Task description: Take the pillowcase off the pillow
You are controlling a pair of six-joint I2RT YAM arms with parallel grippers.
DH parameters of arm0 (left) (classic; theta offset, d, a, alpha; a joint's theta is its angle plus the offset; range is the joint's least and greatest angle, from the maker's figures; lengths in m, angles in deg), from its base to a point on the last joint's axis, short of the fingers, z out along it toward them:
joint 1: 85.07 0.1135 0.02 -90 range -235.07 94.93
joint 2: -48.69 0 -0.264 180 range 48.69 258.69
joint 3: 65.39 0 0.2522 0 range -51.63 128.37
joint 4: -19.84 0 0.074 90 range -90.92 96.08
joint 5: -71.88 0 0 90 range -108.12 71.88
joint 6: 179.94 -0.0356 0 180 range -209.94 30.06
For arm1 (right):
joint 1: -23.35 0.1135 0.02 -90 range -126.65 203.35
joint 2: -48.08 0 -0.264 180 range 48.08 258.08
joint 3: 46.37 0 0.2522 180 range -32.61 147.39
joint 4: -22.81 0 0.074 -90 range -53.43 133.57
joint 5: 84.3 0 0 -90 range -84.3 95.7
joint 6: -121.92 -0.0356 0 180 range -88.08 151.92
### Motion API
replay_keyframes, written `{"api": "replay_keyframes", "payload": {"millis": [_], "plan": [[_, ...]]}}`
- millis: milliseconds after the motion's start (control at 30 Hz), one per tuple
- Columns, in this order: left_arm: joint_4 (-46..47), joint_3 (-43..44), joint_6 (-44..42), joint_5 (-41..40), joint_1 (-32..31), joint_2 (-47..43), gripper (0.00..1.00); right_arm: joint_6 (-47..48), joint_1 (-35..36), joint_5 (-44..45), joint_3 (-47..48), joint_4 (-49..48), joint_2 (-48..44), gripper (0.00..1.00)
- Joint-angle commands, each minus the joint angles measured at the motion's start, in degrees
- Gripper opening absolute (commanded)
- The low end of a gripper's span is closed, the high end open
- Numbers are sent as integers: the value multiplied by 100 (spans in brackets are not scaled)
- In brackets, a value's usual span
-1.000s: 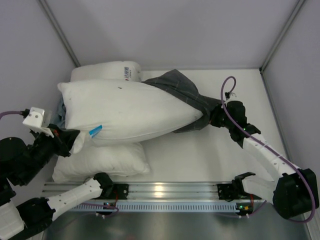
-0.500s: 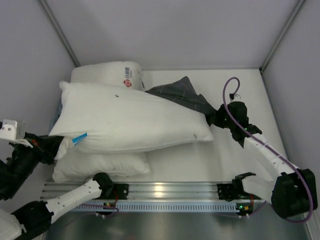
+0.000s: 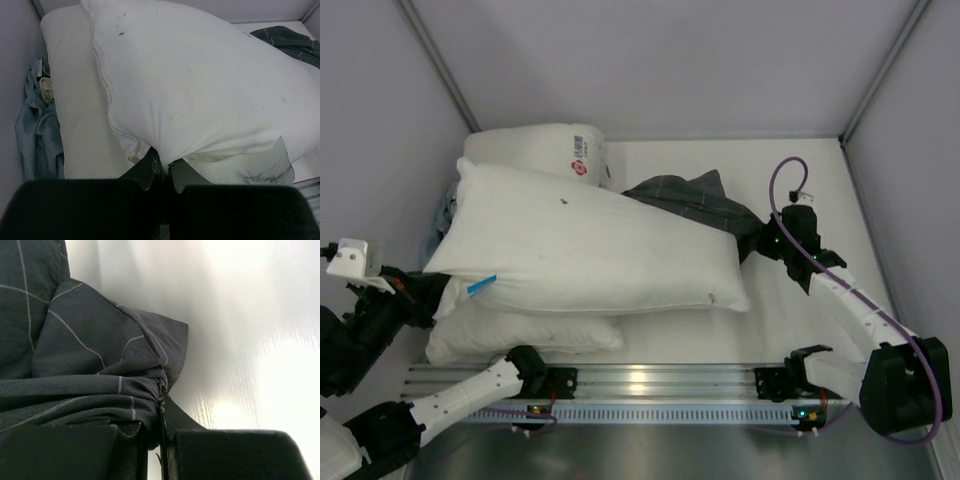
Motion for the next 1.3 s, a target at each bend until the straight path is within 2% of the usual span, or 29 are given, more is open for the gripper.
{"api": "replay_keyframes", "payload": {"millis": [0, 400, 700, 867, 900, 1000, 1133, 1267], "plan": [[378, 218, 59, -1155, 40, -268, 0, 193, -452, 1341, 3, 148, 4, 0], [-88, 526, 411, -1339, -57, -506, 0, 193, -531, 1358, -6, 200, -93, 0], [52, 193, 482, -1164, -75, -488, 0, 210, -610, 1341, 56, 332, -190, 0], [1158, -1185, 315, -119, -83, -629, 0, 132, -628, 1271, 372, 428, -93, 0], [1360, -1701, 306, 39, -83, -611, 0, 97, -637, 1245, 573, 464, -67, 0], [2282, -2581, 183, 575, -83, -314, 0, 35, -645, 1235, 1073, 595, 21, 0], [3294, -3085, -54, 1121, -83, 379, 0, 17, -821, 1227, 1830, 859, 188, 0], [4199, -3113, -440, 1561, -83, 1189, 0, 35, -1328, 1087, 2393, 1079, 162, 0]]}}
